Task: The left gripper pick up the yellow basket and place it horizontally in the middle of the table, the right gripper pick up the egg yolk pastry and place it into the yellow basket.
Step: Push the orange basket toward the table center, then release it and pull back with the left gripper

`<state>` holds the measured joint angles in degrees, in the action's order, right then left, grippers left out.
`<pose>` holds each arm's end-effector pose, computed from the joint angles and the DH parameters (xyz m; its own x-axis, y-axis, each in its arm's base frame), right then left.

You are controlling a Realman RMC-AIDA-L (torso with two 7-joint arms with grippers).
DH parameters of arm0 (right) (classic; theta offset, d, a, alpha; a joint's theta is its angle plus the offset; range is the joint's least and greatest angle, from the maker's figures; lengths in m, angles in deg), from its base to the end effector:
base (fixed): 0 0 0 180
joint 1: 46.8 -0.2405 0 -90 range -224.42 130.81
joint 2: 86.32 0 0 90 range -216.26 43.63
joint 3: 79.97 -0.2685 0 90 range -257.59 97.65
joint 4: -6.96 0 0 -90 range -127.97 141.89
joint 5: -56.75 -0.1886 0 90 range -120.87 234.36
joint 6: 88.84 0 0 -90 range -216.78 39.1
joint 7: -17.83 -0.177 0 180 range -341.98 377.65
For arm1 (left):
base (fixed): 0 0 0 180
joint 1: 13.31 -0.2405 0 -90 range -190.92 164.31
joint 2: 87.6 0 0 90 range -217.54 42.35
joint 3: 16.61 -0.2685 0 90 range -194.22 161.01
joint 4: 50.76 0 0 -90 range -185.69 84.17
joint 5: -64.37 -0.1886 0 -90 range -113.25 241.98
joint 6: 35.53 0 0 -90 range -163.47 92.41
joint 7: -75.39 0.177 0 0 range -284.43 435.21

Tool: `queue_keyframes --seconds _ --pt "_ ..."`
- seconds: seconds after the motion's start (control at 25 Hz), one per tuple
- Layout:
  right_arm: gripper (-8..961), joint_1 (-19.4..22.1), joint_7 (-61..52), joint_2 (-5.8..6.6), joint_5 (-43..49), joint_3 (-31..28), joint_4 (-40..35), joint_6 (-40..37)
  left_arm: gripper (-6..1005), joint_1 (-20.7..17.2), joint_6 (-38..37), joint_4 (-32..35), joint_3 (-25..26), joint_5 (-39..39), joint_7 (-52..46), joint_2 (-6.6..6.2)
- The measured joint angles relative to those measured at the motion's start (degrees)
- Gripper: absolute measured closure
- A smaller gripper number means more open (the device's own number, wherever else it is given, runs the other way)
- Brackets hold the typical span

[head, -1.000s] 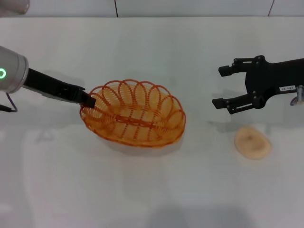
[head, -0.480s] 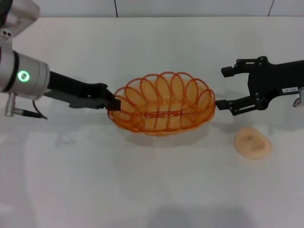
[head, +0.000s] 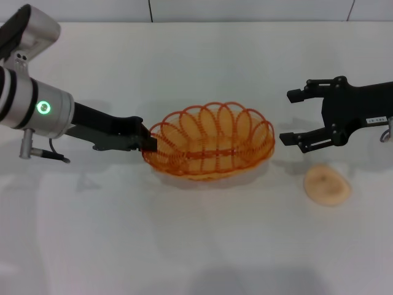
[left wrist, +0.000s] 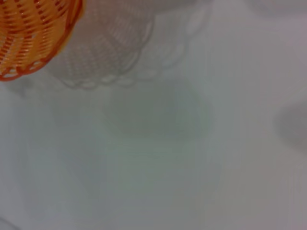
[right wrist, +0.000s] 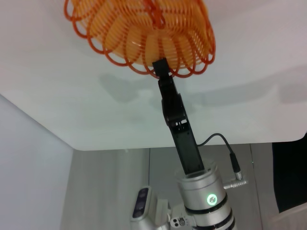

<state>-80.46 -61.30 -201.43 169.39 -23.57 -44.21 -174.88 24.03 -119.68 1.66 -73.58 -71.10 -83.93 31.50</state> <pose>0.2089 0.3614 -0.0152 0.9639 -0.0363 -0.2636 -0.1029 -0.9645 -0.2433 -0.2364 0.3569 -0.0487 0.1775 0.9721 0.1531 0.9807 -0.1618 -0.1094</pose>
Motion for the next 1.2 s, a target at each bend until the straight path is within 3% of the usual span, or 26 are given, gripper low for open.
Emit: queue_keyframes --seconds 0.32,0.88,1.2 --pt "82 0.03 0.66 -0.04 -0.15 0.03 0.02 -0.1 919 0.97 2.08 -0.9 -4.51 -0.38 -2.04 -0.14" --pt "82 0.62 0.74 -0.11 -0.29 0.03 0.06 -0.09 915 2.13 3.35 -1.58 -4.55 -0.94 -3.53 -0.08" --pt "82 0.73 0.73 -0.11 -0.34 0.03 0.02 -0.09 625 2.6 1.58 -2.23 -4.49 -0.87 -3.25 -0.18"
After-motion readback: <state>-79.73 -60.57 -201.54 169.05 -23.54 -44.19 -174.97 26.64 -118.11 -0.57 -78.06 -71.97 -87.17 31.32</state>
